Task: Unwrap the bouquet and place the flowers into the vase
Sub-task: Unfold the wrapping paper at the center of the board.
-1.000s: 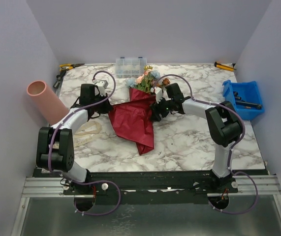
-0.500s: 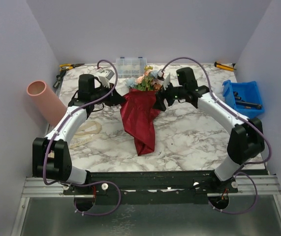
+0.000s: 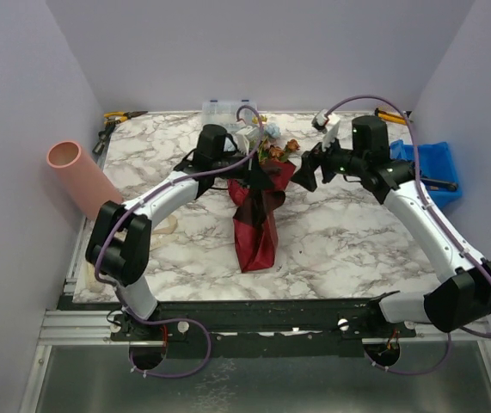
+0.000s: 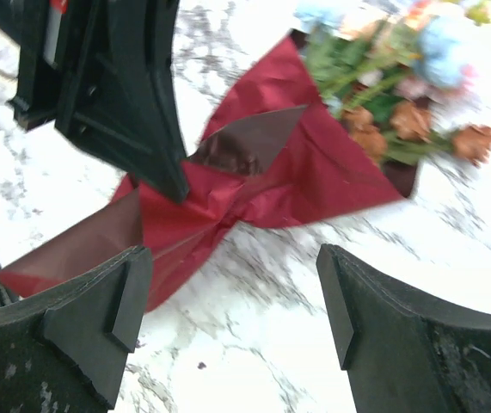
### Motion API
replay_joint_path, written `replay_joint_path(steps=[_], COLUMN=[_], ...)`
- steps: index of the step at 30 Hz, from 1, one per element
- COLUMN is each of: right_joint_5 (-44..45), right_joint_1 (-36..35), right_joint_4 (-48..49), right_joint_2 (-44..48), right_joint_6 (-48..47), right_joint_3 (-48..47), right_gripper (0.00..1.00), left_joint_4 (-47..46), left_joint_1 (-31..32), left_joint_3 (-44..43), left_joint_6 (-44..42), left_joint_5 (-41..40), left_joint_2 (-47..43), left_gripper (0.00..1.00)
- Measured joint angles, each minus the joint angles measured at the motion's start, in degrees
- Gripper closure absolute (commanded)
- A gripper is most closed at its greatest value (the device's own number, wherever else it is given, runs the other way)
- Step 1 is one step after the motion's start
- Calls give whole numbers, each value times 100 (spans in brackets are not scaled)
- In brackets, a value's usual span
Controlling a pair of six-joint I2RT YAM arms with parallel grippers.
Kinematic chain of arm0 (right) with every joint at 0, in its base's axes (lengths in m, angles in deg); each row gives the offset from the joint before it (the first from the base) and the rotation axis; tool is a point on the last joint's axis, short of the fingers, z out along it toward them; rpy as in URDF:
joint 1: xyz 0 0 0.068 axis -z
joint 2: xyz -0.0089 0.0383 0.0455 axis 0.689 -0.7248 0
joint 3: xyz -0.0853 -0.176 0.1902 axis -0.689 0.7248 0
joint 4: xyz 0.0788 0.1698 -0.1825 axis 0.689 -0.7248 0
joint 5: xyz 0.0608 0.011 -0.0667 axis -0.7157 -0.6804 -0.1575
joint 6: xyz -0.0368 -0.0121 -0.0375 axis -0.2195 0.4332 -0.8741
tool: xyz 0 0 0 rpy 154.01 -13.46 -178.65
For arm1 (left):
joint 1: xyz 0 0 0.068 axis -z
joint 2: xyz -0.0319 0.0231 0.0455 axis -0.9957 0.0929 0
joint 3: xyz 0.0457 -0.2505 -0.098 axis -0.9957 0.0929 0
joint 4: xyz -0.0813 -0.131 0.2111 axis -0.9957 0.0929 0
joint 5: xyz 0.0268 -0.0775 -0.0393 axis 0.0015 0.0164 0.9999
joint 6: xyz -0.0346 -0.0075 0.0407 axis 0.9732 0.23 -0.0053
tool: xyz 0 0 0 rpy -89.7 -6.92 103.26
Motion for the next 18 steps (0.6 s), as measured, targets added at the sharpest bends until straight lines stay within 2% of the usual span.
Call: replay_joint_path(steps=[7,9,10,12,15,18], right_joint_5=[197,232,234,234,258,313], right_joint_1=[1340,1631,1676,1683,1676,1672], right_joint_4=[-297,-396,-446,-555,-686,-758], right_joint_2=[437,457,468,487,514,544], right_joint_6=[295,352,374,398,398,363], right_joint_3=[92,122,149,179,179,179], right_gripper=[11,11,11,11,11,11], left_joint_4=[-505,-640,-732,-841,-944,-994], left_joint_1=[870,1047,1128,1261,1335,1257], left_joint_3=[-713,-866,-962,-1139,-1384,-1394], left_joint_6=[374,476,522,621,789,767], left_joint_5=[157,166,168,173,181,192], left_joint_2=[1016,1235,1360,1563,1768,1711], left_gripper=[98,80,65,43,28,25])
